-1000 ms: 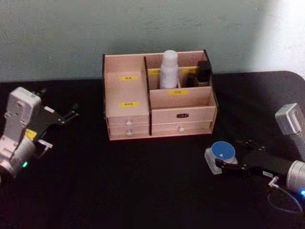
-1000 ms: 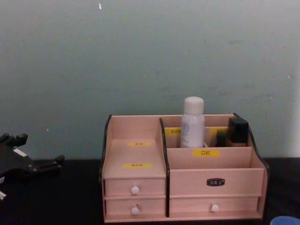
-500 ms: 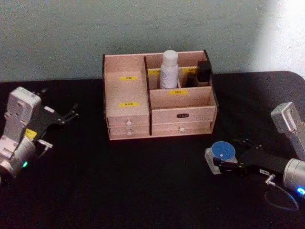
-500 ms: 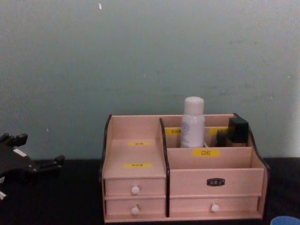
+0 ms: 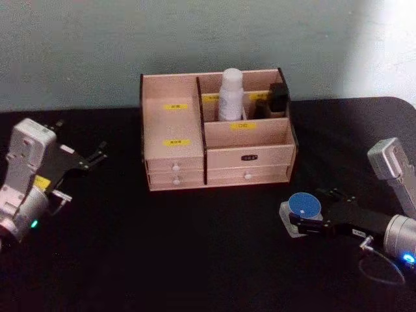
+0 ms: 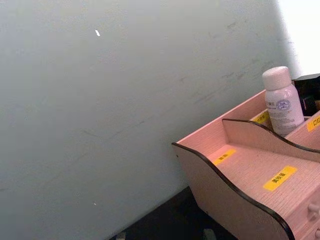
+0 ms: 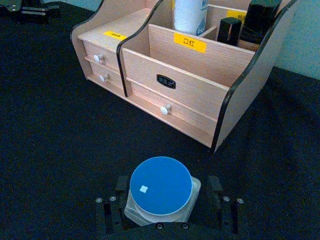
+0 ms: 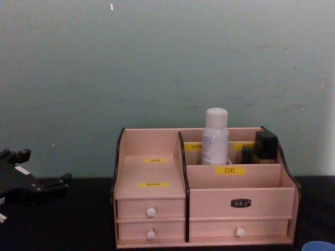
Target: Pick up the facial cleanser and watermelon frost from the table and place them into the tiered storage box.
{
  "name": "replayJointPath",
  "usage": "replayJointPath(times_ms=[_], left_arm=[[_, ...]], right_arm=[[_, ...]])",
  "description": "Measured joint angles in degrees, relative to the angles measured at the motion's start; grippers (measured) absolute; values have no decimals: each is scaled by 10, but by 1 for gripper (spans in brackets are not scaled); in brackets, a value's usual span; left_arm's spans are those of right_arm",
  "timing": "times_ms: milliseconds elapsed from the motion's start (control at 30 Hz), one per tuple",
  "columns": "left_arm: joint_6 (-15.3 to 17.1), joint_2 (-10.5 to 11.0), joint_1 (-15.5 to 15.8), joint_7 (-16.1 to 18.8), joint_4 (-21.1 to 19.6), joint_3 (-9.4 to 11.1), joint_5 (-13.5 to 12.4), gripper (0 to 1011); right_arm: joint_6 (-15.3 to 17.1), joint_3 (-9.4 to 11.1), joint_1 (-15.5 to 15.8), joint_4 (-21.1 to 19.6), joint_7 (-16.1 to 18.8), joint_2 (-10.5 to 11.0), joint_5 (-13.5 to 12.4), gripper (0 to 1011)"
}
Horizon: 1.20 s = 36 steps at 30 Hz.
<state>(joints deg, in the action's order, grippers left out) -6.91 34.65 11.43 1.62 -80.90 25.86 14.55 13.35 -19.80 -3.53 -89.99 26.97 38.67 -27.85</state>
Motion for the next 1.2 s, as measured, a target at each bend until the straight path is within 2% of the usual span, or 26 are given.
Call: replayJointPath(times_ms=[1067,1200], left_arm=[[0,0,0,0,0,0,0,1001],[0,0,0,0,0,0,0,1001]], right_arm=[[5,-1,-2,2,-1,-2,-3,1000],[5,-1,-2,2,-1,-2,-3,903]])
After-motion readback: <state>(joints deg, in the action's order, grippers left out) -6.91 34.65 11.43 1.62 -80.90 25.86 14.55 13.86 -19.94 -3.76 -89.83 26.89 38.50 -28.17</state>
